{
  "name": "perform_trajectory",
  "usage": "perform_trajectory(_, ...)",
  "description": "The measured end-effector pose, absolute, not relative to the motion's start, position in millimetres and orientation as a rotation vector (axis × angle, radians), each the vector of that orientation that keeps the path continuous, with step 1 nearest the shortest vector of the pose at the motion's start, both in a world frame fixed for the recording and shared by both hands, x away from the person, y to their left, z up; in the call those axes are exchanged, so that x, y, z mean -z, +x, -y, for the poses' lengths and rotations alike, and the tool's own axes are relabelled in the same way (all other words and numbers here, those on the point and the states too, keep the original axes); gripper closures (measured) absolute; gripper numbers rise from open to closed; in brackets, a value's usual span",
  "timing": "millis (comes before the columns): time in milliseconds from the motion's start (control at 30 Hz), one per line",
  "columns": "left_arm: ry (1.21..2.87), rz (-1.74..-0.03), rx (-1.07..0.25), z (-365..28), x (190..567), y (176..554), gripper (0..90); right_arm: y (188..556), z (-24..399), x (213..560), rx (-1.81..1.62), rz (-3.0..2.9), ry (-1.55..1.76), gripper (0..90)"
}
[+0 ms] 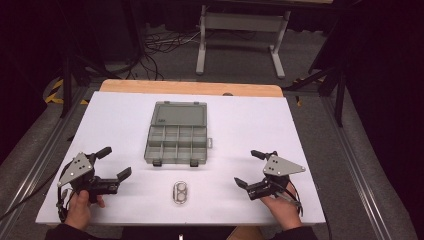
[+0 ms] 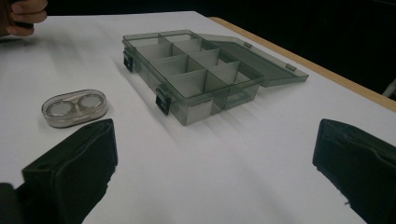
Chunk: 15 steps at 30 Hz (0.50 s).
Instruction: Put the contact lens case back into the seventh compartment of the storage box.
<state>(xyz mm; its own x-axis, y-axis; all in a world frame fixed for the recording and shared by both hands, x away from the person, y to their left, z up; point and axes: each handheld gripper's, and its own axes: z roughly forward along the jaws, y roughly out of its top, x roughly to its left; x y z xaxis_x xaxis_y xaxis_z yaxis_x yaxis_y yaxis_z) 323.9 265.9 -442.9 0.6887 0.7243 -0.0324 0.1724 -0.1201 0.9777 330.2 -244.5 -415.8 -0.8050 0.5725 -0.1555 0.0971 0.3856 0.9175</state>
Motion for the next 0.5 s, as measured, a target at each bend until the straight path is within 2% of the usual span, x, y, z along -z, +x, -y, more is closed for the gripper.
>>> perform_trajectory(500, 1.658, -0.737, -0.549, -266, 443, 324, 2.0, 340, 215, 402, -1.406, -2.272, 0.472, 0.8)
